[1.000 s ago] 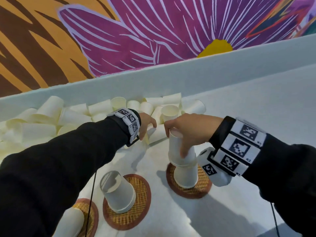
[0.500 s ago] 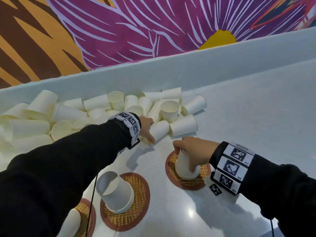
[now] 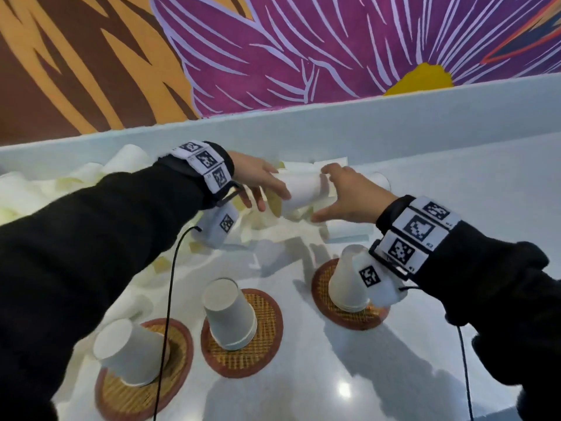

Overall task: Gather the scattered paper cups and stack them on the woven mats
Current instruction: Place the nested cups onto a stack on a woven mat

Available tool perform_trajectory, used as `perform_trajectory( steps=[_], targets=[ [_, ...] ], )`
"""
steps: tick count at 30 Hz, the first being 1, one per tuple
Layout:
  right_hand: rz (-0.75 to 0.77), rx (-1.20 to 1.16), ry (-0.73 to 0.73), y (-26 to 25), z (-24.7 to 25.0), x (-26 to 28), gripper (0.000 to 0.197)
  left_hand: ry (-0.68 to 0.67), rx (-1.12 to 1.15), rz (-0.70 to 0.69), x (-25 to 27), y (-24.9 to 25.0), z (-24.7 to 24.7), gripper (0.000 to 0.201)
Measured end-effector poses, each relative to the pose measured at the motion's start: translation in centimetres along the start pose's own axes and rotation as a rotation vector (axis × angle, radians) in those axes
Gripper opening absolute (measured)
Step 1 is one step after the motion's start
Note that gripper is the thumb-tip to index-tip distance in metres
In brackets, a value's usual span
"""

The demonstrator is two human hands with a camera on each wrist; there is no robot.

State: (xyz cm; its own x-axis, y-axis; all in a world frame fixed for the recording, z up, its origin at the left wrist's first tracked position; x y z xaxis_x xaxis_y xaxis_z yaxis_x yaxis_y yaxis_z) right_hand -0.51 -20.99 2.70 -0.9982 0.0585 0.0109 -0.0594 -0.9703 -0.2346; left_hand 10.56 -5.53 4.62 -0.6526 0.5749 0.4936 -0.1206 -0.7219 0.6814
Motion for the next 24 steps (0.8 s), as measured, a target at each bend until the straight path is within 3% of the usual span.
perform_trajectory(
  steps=[4,6,9,14,18,20,22,24],
  targets=[
    [0.038,-0.232,0.035,-0.5,0.6,-1.0,0.085,-0.013,0.208,-0.037,2.3,-0.7,1.1,0.021],
    [0.106,-0.226,0.082,-1.2,1.0,-1.3,0.084,-0.019,0.297,-0.069,2.9,-0.8,1.1,0.016],
    [0.14,-0.11,0.108,-2.0,1.4,-2.2,0.074,0.007,0.372,-0.14,2.8,-0.9,1.1,0.027],
    [0.11,-0.013,0.022,-2.1,1.0,-3.4,0.068,0.05,0.462,-0.159,1.4,-1.2,1.4,0.039],
    [0.065,0.064,-0.065,-0.7,1.0,-4.3,0.057,0.262,0.554,-0.09,-1.2,-1.7,1.6,0.044],
    [0.026,0.104,-0.1,0.4,1.1,-4.7,0.054,0.361,0.395,-0.015,-2.6,-2.4,1.3,0.038],
    [-0.013,0.138,-0.131,1.4,1.2,-5.1,0.053,0.346,-0.067,0.049,-3.9,-3.3,0.8,0.035],
    [-0.041,0.166,-0.165,2.4,1.0,-5.4,0.053,0.285,-0.429,0.089,-5.2,-4.4,-0.1,0.047]
  ],
)
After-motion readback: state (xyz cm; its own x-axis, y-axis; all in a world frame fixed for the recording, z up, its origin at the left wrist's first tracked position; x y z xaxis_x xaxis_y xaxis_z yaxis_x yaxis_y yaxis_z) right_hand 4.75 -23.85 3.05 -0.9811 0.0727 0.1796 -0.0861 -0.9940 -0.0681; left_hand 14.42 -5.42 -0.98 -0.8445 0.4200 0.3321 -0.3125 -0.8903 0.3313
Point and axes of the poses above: each hand's wrist, its own x-axis away from the middle knuckle, its own z-axis out of the back of the hand, y = z × x, the point moved 2 cm from there along -x, towards the middle knuckle, and after that the axes turned 15 degrees about x, right-handed, at the moved point
